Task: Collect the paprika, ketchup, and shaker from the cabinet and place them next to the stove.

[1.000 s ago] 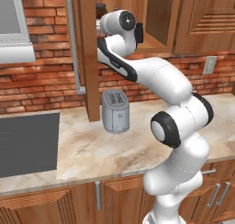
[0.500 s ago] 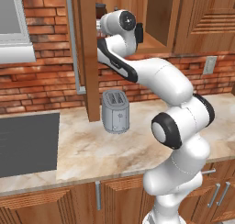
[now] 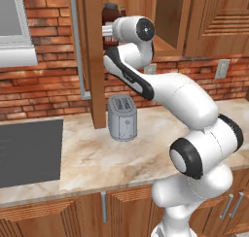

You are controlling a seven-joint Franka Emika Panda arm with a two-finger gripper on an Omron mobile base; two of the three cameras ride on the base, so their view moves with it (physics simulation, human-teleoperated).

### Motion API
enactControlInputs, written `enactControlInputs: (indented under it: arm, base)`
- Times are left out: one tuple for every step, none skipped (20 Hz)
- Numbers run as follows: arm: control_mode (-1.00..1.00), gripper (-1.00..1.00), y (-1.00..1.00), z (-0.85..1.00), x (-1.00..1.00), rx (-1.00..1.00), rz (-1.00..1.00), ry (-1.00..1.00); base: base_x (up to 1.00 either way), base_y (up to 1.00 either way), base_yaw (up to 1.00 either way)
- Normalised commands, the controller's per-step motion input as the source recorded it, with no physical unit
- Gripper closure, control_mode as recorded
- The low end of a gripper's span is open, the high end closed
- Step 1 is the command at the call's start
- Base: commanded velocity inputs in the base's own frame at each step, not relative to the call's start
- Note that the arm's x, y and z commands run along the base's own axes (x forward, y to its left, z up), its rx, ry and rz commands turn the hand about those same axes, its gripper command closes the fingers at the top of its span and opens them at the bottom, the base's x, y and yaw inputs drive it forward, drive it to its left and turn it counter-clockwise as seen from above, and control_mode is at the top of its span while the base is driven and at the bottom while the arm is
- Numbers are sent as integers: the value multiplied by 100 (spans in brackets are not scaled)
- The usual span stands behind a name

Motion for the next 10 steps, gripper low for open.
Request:
enactControlInputs:
  arm:
    - [-100,100,-32,-1,-65,0,6,-8]
    - [-100,100,-30,-2,-66,0,7,-8]
    - [-100,100,-31,0,-69,0,7,-9]
    - [-100,100,-32,0,-75,0,8,-9]
    - [-100,100,-30,-1,-75,0,9,-8]
    - [-100,100,-29,-2,-77,0,9,-8]
    - [-100,100,-31,-1,-82,0,12,-8]
    - [-100,100,-32,-3,-82,0,13,-8]
    - [-100,100,-28,-6,-81,0,13,-7]
    - [-100,100,-28,-6,-80,0,14,-5]
  base:
    - [0,0,0]
    - [0,0,0]
    - [0,0,0]
    - [0,0,0]
    - [0,0,0]
    - [0,0,0]
    - [0,0,0]
    - [0,0,0]
    - [0,0,0]
    - [0,0,0]
